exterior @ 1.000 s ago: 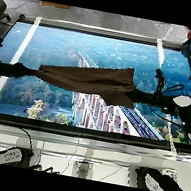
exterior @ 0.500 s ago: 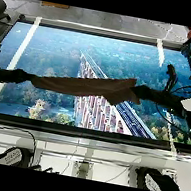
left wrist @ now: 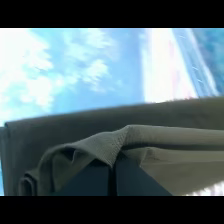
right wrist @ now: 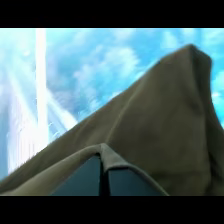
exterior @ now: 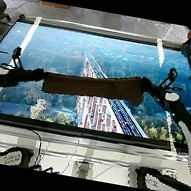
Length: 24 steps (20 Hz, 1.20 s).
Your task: Fold the clothes and pants, and hang the long-sleeved shirts on hangers.
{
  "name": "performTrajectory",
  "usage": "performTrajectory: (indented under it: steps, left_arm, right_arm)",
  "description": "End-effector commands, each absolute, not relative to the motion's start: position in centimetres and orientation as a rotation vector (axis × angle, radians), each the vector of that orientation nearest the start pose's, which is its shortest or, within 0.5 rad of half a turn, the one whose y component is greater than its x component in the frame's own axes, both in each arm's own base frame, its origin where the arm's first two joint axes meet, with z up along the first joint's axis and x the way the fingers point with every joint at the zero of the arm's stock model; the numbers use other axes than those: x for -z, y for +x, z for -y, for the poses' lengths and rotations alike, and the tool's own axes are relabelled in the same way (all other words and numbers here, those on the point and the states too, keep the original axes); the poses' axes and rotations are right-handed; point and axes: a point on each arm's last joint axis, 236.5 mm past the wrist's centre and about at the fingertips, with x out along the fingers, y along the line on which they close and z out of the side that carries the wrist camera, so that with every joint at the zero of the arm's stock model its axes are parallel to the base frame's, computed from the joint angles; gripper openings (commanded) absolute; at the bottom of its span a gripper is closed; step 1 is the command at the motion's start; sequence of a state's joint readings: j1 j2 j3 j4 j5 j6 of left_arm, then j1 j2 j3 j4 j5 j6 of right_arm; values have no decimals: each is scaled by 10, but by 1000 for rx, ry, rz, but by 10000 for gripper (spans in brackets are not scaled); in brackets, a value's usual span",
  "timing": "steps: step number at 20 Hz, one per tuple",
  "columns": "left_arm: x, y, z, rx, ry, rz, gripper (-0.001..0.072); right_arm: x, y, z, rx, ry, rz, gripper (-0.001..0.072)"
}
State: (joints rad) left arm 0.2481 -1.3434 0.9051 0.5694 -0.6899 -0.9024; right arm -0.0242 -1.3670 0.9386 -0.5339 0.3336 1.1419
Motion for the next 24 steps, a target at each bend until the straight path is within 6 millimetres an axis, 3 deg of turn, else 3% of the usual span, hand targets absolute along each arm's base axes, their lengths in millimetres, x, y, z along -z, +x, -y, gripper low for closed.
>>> performTrajectory:
  steps: [1,5,10,11,12,13,16,19,22,24]
  left_arm:
    - [43,472,12,114,-541,-828,12]
    - [52,476,4,77,-536,-822,13]
    - [52,477,3,73,-534,-819,20]
    - [52,476,3,74,-534,-819,154]
    - [51,476,3,77,-536,-820,437]
    - [50,476,2,75,-536,-817,720]
    - [38,472,-5,84,-541,-807,709]
    - [33,463,-23,82,-575,-822,706]
    - [50,442,-35,91,-568,-912,706]
    - [67,430,-30,109,-610,-991,706]
  right_arm:
    - [4,532,-43,-13,681,-646,10]
    - [11,557,-46,-30,671,-651,10]
    - [47,555,-75,-73,614,-734,27]
    - [50,552,-81,-89,593,-749,192]
    - [51,551,-85,-102,575,-756,474]
    - [50,550,-88,-114,567,-762,634]
    - [44,545,-82,-138,540,-779,634]
    - [38,535,-64,-157,523,-817,634]
    - [43,516,-49,-187,552,-901,633]
    - [51,501,-47,-216,534,-972,633]
